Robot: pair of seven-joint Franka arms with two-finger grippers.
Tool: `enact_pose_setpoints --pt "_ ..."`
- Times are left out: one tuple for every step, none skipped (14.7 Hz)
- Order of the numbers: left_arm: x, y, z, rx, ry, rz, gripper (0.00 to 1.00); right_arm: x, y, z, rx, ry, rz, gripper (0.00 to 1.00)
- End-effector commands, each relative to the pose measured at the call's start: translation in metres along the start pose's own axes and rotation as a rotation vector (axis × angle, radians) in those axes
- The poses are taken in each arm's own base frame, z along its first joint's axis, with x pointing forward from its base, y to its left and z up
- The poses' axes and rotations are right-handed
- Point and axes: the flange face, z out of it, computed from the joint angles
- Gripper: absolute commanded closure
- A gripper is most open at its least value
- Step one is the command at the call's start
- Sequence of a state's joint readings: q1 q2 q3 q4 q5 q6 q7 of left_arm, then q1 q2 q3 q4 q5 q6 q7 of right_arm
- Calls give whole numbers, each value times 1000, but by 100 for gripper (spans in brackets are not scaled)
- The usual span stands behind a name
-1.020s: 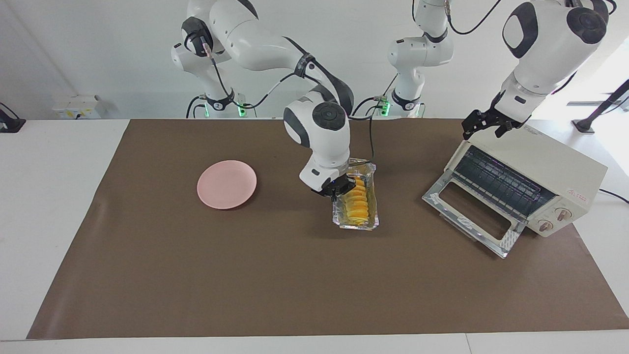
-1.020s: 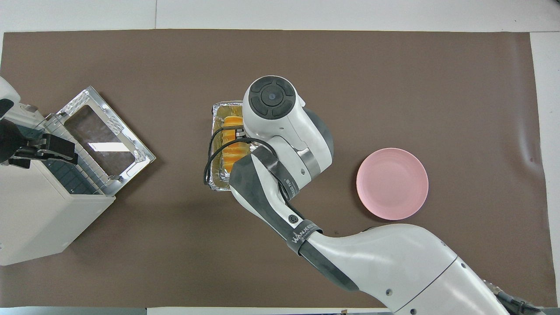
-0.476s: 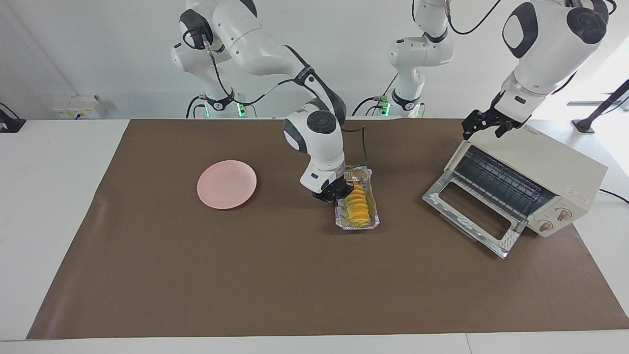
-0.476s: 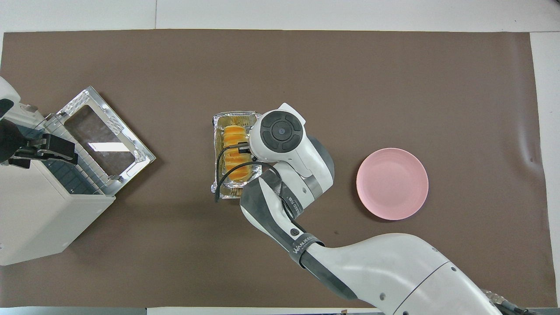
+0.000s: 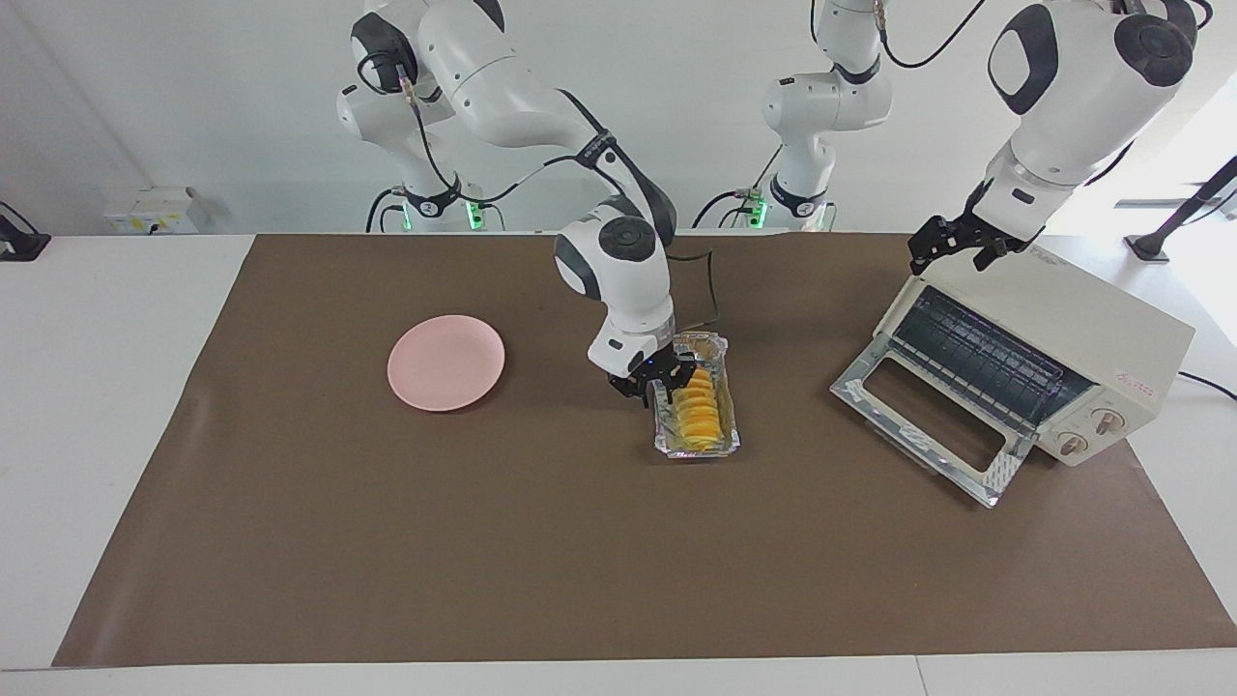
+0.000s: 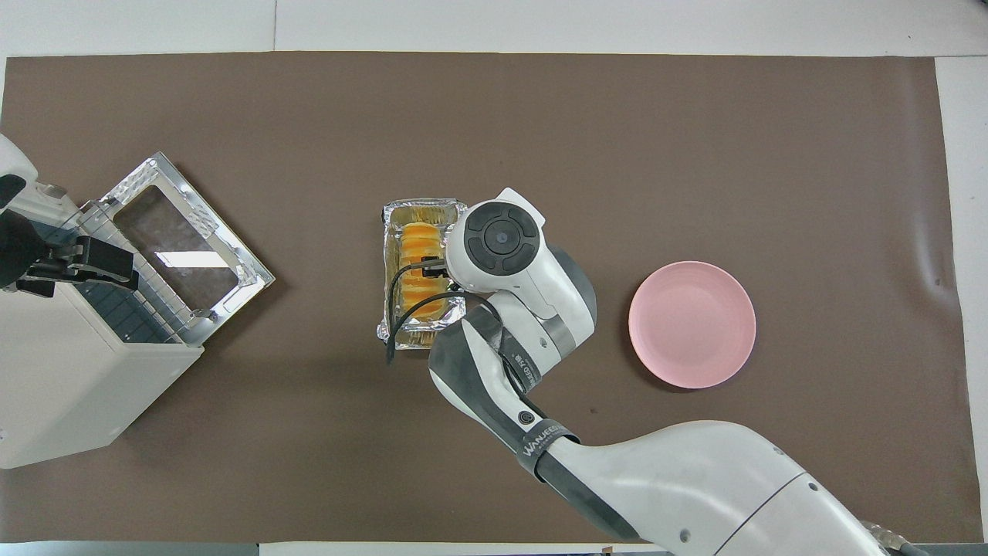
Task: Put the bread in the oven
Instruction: 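Withdraw the right gripper while the left gripper reaches the tray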
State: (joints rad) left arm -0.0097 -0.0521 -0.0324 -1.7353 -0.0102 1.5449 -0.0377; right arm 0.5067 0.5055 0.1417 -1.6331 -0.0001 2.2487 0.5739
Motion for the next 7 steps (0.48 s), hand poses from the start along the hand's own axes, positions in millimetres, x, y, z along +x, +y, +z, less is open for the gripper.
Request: enact_pose_setpoints --pt "-3 5 -1 18 13 12 0 16 46 -58 -22 -19 37 0" --pt "-3 9 -2 16 19 17 0 19 63 -75 -34 -28 35 0" --pt "-4 22 -1 17 22 35 0 24 85 -91 -46 -32 22 0" --pt "-2 33 -3 18 44 58 0 31 113 -105 -60 -38 -11 0" --pt "1 39 -5 17 69 76 0 37 141 -118 -69 -51 -51 0" --pt "3 48 -4 15 85 95 0 42 173 -137 -73 -54 -80 0" --pt "5 68 -1 9 93 119 0 44 202 -153 -80 -65 -91 0"
